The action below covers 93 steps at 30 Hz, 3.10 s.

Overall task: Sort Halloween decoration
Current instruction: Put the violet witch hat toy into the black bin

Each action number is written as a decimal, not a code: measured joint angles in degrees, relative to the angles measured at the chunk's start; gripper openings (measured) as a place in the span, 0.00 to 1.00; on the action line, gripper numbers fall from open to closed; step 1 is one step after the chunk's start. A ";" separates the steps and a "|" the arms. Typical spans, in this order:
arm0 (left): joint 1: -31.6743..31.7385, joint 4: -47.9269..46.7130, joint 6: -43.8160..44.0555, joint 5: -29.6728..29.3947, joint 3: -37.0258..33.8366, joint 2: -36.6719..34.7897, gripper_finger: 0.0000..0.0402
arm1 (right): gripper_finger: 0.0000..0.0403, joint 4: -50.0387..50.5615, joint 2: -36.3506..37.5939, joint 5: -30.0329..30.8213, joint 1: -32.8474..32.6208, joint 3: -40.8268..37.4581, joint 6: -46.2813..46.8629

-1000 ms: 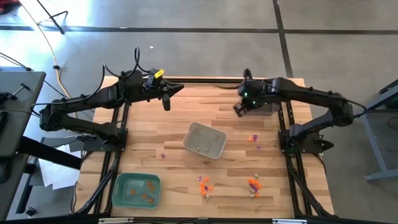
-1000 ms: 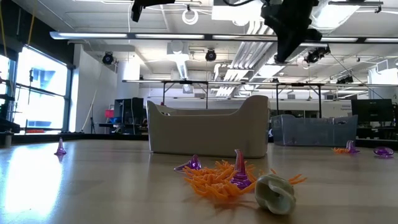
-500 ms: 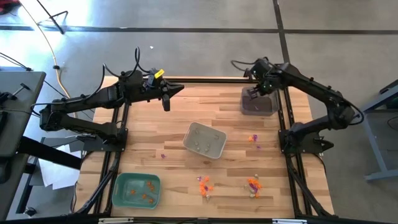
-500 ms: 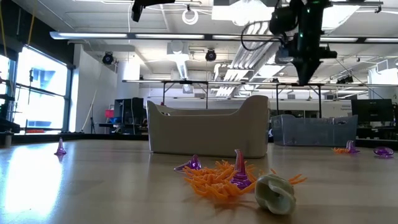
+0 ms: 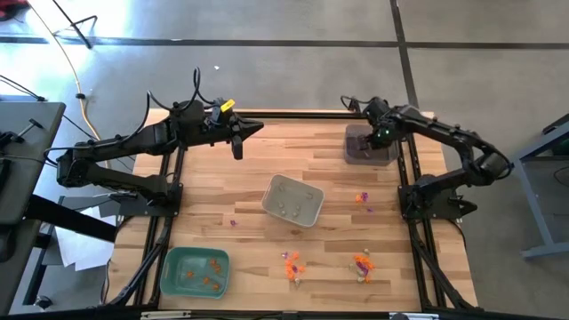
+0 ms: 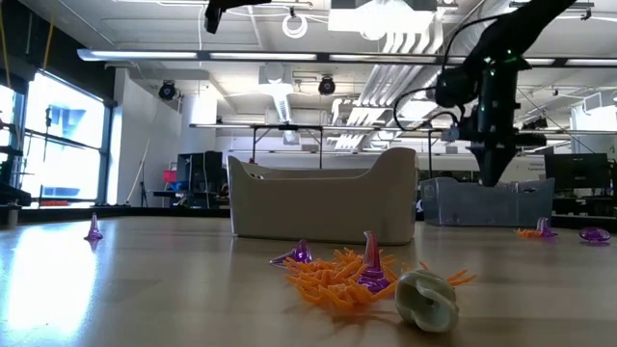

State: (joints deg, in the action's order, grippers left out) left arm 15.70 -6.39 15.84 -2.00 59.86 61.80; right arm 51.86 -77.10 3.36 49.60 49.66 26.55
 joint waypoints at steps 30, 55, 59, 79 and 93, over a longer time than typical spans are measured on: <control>0.00 0.17 0.00 -1.40 0.00 0.00 0.00 | 0.35 -9.26 -0.02 -6.77 -0.19 -2.37 -1.22; 0.55 -1.57 -0.50 -3.08 0.04 0.00 0.00 | 0.25 30.04 0.02 -12.01 -31.62 19.77 14.75; 0.52 -1.57 -0.73 -3.12 0.04 0.00 0.00 | 0.25 29.46 0.02 -14.10 -39.32 14.53 21.21; 0.55 -1.56 -0.97 -3.08 0.04 0.00 0.00 | 0.25 2.32 0.00 -17.10 -52.50 -10.28 37.94; 0.55 -1.55 -0.98 -3.06 0.04 0.00 0.00 | 0.25 -5.08 0.00 -13.89 -52.65 -16.08 40.10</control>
State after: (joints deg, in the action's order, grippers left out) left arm 16.25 -7.94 14.85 -5.06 59.90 61.80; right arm 46.78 -77.10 -10.52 -3.05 33.58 66.65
